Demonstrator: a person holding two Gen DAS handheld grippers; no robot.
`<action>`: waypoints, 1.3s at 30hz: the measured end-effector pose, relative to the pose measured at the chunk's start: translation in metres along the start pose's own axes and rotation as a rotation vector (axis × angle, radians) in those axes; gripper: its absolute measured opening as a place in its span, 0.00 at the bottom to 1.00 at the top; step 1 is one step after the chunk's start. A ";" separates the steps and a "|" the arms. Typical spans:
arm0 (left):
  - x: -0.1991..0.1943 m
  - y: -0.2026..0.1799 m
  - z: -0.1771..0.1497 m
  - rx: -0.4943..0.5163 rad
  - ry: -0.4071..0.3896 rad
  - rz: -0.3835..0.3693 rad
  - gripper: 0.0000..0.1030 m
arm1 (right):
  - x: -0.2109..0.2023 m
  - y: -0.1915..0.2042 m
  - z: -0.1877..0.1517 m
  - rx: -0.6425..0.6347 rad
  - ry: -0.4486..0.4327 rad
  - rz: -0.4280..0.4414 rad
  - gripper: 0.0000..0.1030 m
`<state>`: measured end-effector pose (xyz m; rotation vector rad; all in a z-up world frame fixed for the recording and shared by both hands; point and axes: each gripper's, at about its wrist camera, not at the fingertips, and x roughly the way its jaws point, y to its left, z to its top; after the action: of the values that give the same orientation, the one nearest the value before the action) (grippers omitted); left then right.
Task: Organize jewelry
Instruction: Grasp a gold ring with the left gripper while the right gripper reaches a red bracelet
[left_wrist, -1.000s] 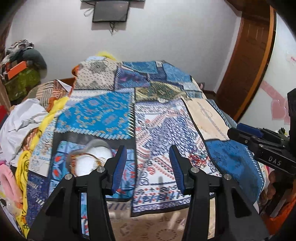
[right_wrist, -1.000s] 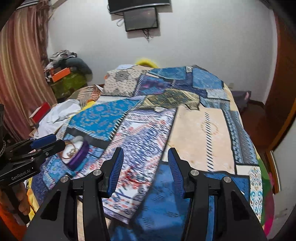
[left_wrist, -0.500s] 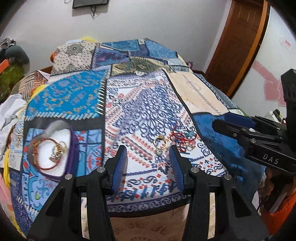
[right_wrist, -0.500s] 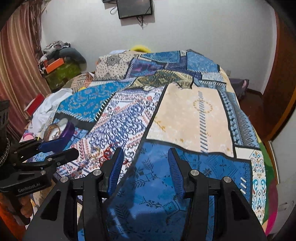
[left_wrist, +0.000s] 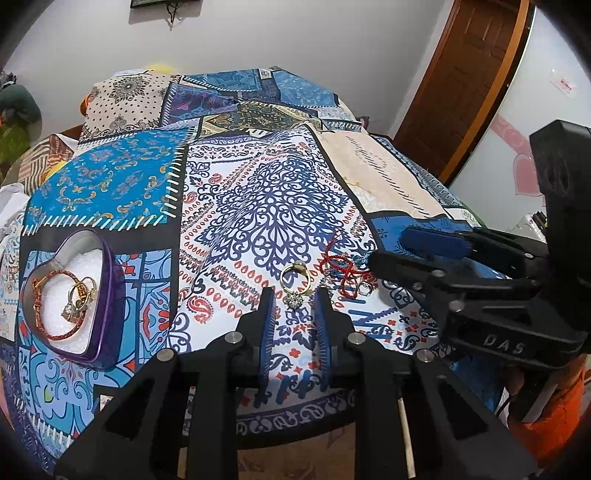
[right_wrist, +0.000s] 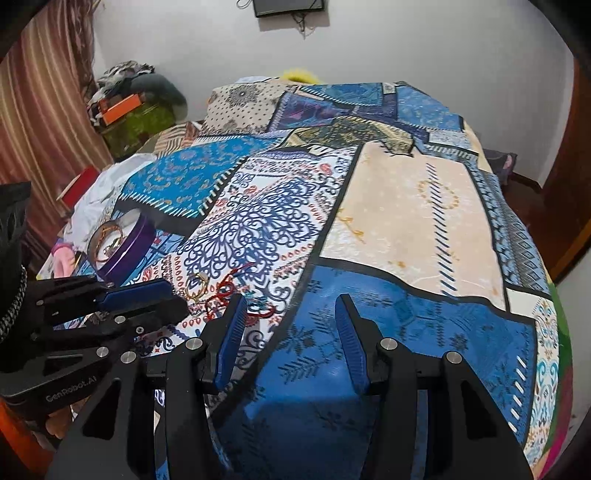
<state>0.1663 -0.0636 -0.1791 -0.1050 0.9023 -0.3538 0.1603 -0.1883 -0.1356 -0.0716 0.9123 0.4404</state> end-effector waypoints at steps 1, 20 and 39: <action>0.001 0.001 0.000 -0.001 -0.001 -0.003 0.20 | 0.002 0.001 0.000 -0.005 0.002 0.001 0.44; 0.002 -0.001 -0.002 -0.021 -0.010 -0.032 0.08 | 0.013 0.010 -0.001 -0.046 -0.013 0.053 0.07; -0.046 -0.002 0.002 -0.014 -0.110 0.022 0.08 | -0.024 0.003 0.012 0.021 -0.084 0.012 0.05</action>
<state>0.1416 -0.0499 -0.1430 -0.1268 0.7970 -0.3184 0.1550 -0.1913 -0.1091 -0.0280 0.8353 0.4413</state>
